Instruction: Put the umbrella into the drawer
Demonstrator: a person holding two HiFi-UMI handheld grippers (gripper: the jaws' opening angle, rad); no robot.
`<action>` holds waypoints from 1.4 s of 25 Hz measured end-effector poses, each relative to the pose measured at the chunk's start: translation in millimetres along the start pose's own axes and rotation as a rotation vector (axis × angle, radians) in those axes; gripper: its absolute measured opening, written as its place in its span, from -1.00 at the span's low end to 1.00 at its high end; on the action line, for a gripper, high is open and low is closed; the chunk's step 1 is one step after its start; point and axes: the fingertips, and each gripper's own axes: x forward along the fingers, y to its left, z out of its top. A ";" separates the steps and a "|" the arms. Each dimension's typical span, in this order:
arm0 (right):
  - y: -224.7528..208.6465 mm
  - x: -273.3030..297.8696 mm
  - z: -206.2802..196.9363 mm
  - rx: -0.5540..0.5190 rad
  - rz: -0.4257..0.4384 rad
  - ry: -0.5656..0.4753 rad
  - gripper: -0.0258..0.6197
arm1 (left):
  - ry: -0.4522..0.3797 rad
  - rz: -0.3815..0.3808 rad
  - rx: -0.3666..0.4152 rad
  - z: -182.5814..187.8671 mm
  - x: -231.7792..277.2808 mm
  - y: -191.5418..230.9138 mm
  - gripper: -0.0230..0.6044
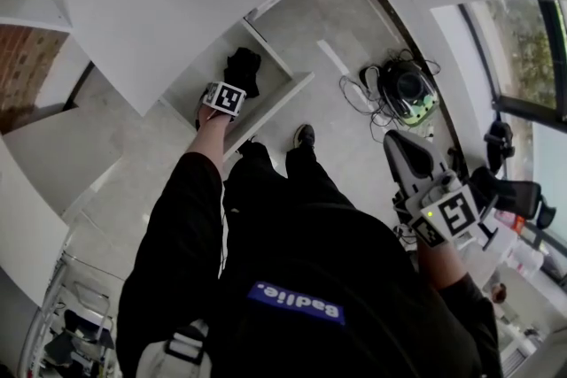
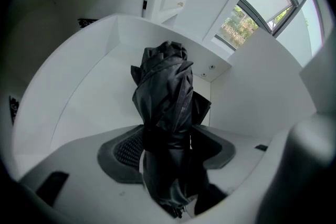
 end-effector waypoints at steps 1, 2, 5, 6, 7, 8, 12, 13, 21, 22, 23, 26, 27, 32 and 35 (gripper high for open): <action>2.7 3.4 1.0 -0.008 0.010 -0.006 -0.82 | -0.015 0.001 -0.008 1.8 -4.4 1.9 -0.05; 5.0 6.4 1.0 -0.022 0.018 -0.008 -0.82 | -0.037 0.000 -0.019 4.0 -10.0 3.4 -0.07; 10.1 11.0 3.6 -0.057 0.033 -0.022 -0.82 | -0.107 -0.019 -0.055 8.9 -35.1 -0.3 -0.11; 12.5 11.9 6.4 -0.061 0.041 -0.033 -0.82 | -0.134 -0.030 -0.063 11.0 -45.3 -4.5 -0.11; 15.2 12.9 9.4 -0.064 0.051 -0.046 -0.82 | -0.167 -0.035 -0.064 14.4 -56.6 -8.0 -0.11; 18.1 14.5 12.3 -0.068 0.064 -0.059 -0.82 | -0.203 -0.034 -0.060 18.2 -68.8 -10.0 -0.12; 29.0 23.7 22.4 -0.078 0.128 -0.107 -0.82 | -0.326 -0.020 -0.056 28.3 -118.6 -18.0 -0.17; 31.5 27.2 24.8 -0.082 0.147 -0.114 -0.82 | -0.351 -0.013 -0.060 30.4 -130.6 -18.8 -0.17; 50.3 55.3 49.8 -0.142 0.340 -0.156 -0.82 | -0.614 0.022 -0.156 47.9 -241.5 -47.1 -0.30; 51.9 57.6 53.0 -0.152 0.368 -0.162 -0.82 | -0.656 0.031 -0.171 50.6 -257.4 -54.1 -0.33; 53.4 59.6 56.2 -0.162 0.396 -0.166 -0.82 | -0.700 0.040 -0.184 53.8 -273.4 -61.5 -0.36; 57.3 63.5 64.2 -0.192 0.471 -0.176 -0.82 | -0.817 0.065 -0.202 64.6 -317.5 -84.4 -0.43; 59.1 63.7 65.9 -0.199 0.494 -0.176 -0.82 | -0.848 0.076 -0.202 67.8 -330.8 -91.2 -0.45; 70.6 63.9 75.8 -0.237 0.609 -0.200 -0.82 | -0.997 0.149 -0.215 79.2 -395.4 -117.1 -0.55; 75.6 61.9 76.3 -0.248 0.652 -0.201 -0.82 | -1.065 0.183 -0.223 81.0 -427.5 -131.5 -0.62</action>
